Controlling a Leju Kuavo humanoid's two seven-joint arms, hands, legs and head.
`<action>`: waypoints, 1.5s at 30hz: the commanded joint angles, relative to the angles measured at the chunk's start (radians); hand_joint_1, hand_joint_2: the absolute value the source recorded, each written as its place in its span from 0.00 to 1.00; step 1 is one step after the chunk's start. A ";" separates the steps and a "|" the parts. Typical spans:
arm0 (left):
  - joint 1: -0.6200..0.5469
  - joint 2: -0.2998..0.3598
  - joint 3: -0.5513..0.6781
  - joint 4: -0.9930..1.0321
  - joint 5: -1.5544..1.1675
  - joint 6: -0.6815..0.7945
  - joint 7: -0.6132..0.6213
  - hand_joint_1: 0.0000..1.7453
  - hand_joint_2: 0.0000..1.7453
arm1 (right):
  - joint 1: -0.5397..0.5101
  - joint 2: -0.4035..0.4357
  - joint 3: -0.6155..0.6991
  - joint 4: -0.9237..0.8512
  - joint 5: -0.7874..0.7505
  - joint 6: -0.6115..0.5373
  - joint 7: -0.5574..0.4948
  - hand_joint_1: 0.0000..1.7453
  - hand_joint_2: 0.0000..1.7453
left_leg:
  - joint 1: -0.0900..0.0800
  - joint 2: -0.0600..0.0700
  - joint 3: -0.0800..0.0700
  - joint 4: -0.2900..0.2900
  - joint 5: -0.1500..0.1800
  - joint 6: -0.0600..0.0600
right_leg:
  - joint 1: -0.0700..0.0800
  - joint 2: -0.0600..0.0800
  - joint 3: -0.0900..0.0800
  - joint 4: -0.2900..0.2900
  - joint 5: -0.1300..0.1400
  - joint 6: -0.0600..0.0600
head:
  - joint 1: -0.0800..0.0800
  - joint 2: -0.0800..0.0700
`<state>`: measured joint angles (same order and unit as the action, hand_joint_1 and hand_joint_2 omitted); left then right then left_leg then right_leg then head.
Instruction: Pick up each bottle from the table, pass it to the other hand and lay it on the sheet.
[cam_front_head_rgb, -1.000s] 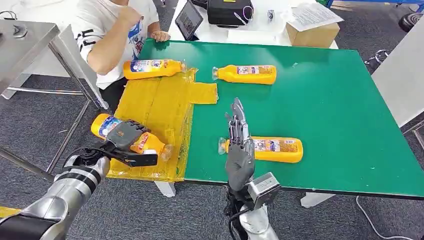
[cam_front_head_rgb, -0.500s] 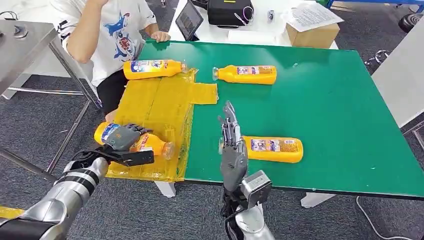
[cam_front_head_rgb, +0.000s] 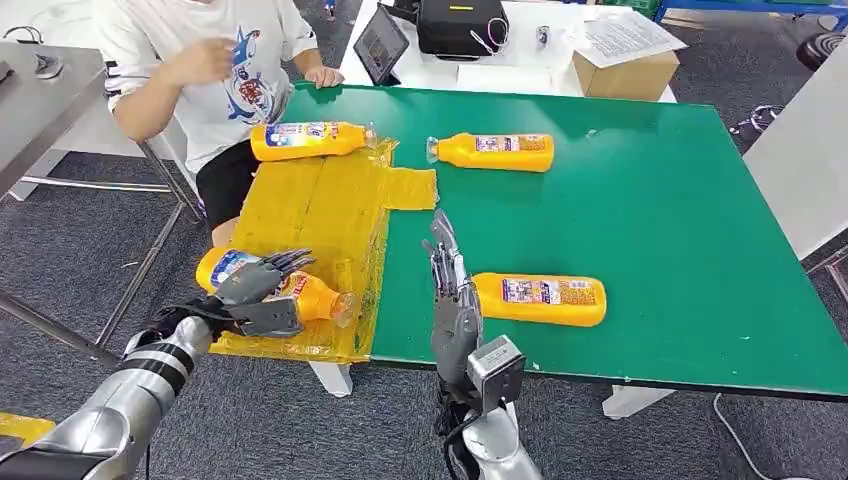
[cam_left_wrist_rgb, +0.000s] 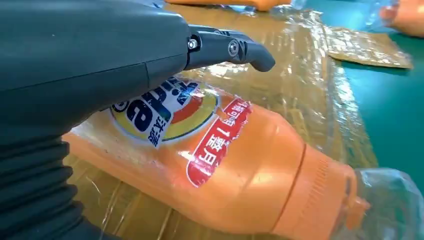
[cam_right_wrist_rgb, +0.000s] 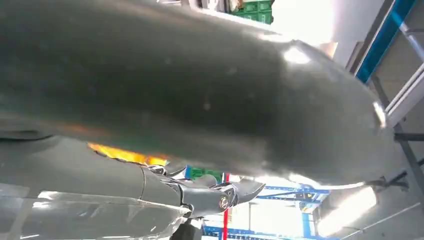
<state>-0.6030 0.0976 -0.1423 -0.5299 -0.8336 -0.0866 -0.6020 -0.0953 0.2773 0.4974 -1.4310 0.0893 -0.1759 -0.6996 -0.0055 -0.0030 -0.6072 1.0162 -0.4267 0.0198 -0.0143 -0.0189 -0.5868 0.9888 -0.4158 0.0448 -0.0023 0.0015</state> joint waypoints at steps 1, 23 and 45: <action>0.084 0.021 -0.016 0.012 0.103 -0.109 -0.038 0.00 0.00 | -0.048 -0.008 -0.018 0.106 0.001 0.007 0.001 0.00 0.00 | 0.000 0.004 0.004 -0.002 -0.001 -0.001 | 0.000 0.005 0.003 -0.002 0.001 -0.001 | 0.000 0.000; 0.258 -0.221 0.381 -0.672 0.774 0.521 -0.096 0.00 1.00 | -0.266 -0.216 -0.072 0.338 0.596 -0.226 0.428 0.00 1.00 | 0.002 0.005 -0.004 0.000 0.001 -0.001 | 0.002 0.005 -0.005 -0.002 0.002 0.000 | -0.001 0.000; 0.416 -0.297 0.270 -0.565 0.585 0.403 -0.095 0.00 1.00 | -0.281 -0.460 -0.147 0.395 0.671 0.112 0.588 0.00 1.00 | -0.001 0.002 -0.006 0.000 0.000 0.000 | 0.000 0.003 -0.007 -0.003 0.002 0.000 | -0.001 0.000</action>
<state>-0.1499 -0.1831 0.1602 -1.2017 -0.2304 0.3304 -0.7015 -0.3100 -0.1186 0.3292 -1.1620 0.7778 -0.1252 -0.1255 -0.0073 -0.0016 -0.6185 1.0171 -0.4253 0.0219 -0.0156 -0.0176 -0.5987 0.9873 -0.4133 0.0473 -0.0030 0.0015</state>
